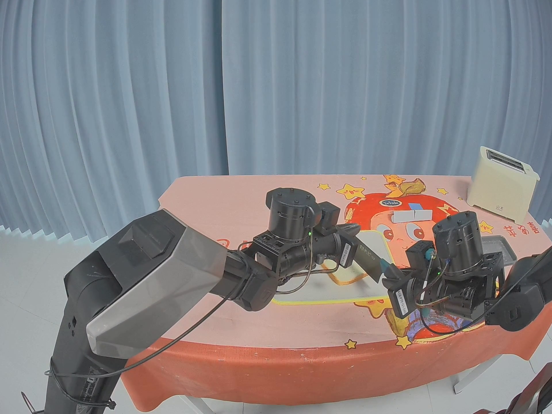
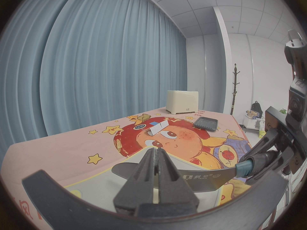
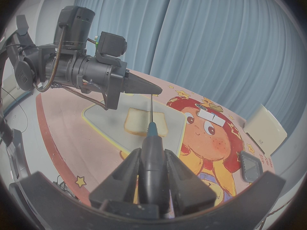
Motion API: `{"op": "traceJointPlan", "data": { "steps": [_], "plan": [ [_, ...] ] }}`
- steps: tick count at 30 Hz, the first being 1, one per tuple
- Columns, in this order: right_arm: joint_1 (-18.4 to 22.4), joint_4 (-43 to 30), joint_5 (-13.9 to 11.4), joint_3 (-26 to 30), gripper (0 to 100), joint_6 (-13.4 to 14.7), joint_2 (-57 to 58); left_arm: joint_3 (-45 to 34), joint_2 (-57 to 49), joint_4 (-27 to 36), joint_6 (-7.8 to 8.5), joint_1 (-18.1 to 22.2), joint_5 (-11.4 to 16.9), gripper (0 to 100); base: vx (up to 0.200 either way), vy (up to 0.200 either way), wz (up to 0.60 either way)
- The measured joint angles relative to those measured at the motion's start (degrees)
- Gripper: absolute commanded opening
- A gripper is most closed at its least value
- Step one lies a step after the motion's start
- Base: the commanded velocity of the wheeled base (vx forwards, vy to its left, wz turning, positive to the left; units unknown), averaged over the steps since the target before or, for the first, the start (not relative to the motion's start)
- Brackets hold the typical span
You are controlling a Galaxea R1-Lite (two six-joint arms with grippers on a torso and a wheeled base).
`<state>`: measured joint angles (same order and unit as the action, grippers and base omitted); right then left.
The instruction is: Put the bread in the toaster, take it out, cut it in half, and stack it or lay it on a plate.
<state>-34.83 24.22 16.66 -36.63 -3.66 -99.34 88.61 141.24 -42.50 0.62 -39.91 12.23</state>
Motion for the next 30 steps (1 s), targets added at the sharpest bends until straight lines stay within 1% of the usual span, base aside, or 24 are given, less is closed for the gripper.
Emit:
{"op": "traceJointPlan", "data": {
  "steps": [30],
  "plan": [
    [0.6, 0.4, -0.2, 0.7, 0, 0.4, -1.9, -0.4, 1.6, -0.1, 0.0, 0.3, 0.0, 0, 0.0, 0.0, 0.0]
  ]
}}
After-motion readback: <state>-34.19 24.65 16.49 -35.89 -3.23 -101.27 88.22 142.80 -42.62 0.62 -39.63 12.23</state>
